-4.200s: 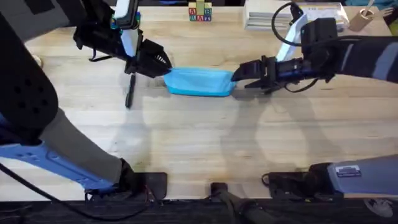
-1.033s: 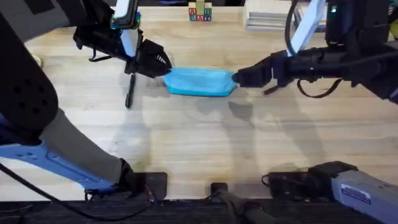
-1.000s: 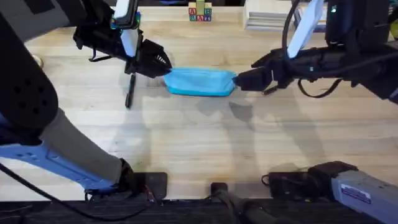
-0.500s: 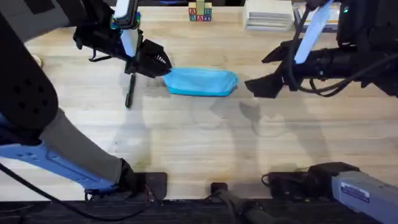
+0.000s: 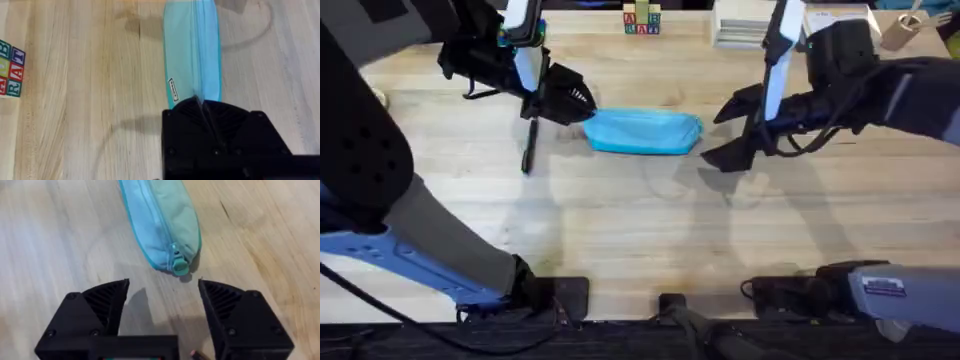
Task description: Unzip the bag, pick up the pens from the table one at a time and place them inside, then zip the bag closed.
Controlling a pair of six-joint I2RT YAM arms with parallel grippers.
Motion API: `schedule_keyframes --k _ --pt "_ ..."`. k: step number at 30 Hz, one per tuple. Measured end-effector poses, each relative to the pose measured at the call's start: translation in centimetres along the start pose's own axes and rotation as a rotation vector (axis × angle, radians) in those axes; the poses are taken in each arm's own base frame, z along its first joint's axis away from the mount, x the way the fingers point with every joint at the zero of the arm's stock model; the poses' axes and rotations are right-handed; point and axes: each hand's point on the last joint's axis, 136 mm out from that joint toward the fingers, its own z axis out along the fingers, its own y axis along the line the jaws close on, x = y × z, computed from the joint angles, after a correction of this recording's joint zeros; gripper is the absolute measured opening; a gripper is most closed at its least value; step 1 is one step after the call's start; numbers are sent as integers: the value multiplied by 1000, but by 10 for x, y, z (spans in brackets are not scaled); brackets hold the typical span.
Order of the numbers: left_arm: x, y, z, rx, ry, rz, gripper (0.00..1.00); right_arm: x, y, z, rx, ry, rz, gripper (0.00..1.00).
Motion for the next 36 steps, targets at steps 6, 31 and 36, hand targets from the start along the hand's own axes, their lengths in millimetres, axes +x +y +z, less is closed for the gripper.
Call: schedule_keyframes --k 6,31,36 --pt "0 0 0 0 0 0 42 7 -14 18 -3 -7 -47 796" --pt "0 0 0 0 0 0 42 -4 -15 13 -102 -176 -5 694" --pt "0 0 0 0 0 0 42 -1 -16 17 -115 -179 6 683"
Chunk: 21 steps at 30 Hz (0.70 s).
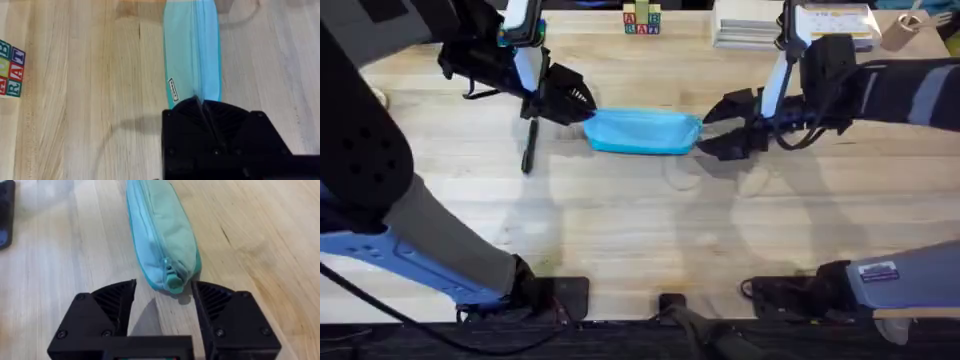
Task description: Unzip the bag, pick up the pens from the table one at a time and place them inside, then zip the bag closed.
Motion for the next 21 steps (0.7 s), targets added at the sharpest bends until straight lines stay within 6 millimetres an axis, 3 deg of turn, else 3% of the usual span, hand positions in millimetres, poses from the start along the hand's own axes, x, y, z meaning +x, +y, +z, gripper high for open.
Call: schedule_keyframes --k 21 --pt "0 0 0 0 0 0 42 -8 2 0 -21 -44 -18 549"
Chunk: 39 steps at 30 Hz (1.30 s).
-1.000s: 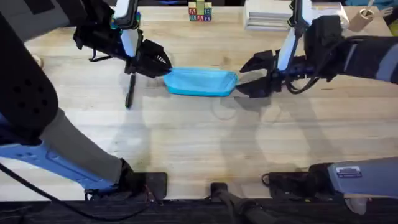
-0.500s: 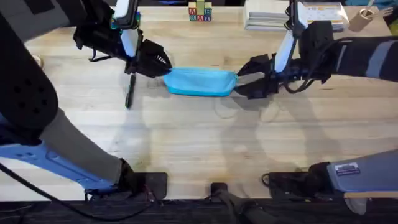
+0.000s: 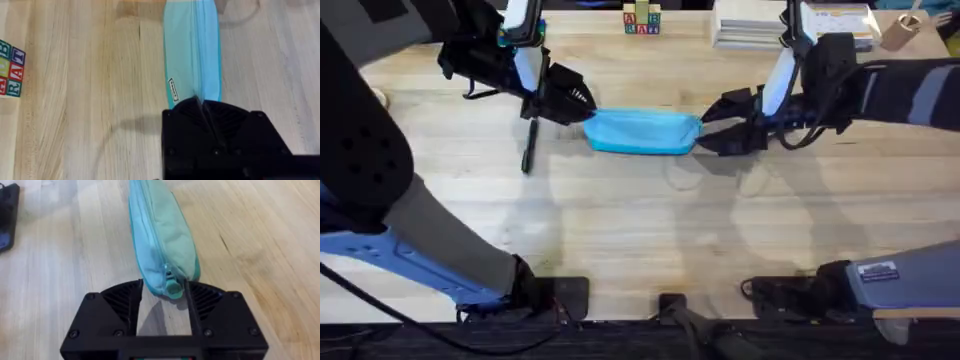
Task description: Unzip the bag, pick up the pens from the table one at a time and place them inside, then zip the bag closed.
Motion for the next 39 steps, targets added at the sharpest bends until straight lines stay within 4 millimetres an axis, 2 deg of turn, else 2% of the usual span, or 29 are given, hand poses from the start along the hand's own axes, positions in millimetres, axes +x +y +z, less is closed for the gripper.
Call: schedule_keyframes --k 2,9,12,16,26,39 --pt "0 0 0 0 0 0 42 -2 -2 0 5 -5 -11 509" --pt "0 0 0 0 0 0 42 -4 -3 0 9 -13 -25 478" --pt "0 0 0 0 0 0 42 -4 -4 0 11 -14 -28 343" --pt "0 0 0 0 0 0 42 -4 -4 0 12 -14 -30 297" --pt "0 0 0 0 0 0 42 -5 -4 0 10 -17 -30 48" --pt "0 0 0 0 0 0 42 -6 -4 0 9 -22 -5 29"
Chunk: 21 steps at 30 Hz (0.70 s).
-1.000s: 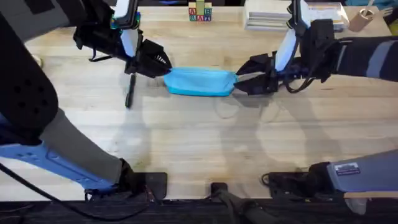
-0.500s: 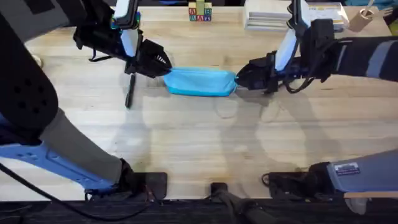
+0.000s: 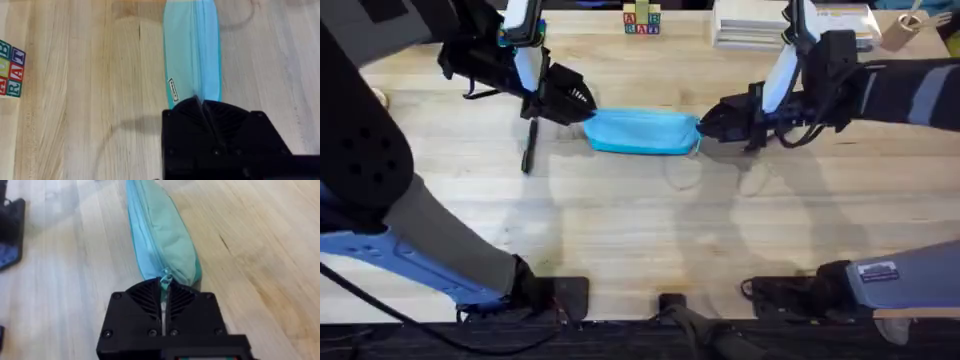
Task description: Unzip the bag, pick up the pens from the table one at a time and place them inside, then zip the bag closed.
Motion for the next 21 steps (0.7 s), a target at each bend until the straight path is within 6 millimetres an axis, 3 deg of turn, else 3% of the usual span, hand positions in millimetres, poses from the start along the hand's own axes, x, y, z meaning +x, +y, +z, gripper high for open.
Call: schedule_keyframes --k 12,21 --pt "0 0 0 1 0 -1 42 -15 -13 -4 37 -2 252 31" --pt "0 0 0 1 0 0 42 -34 -14 -18 107 -9 296 32"
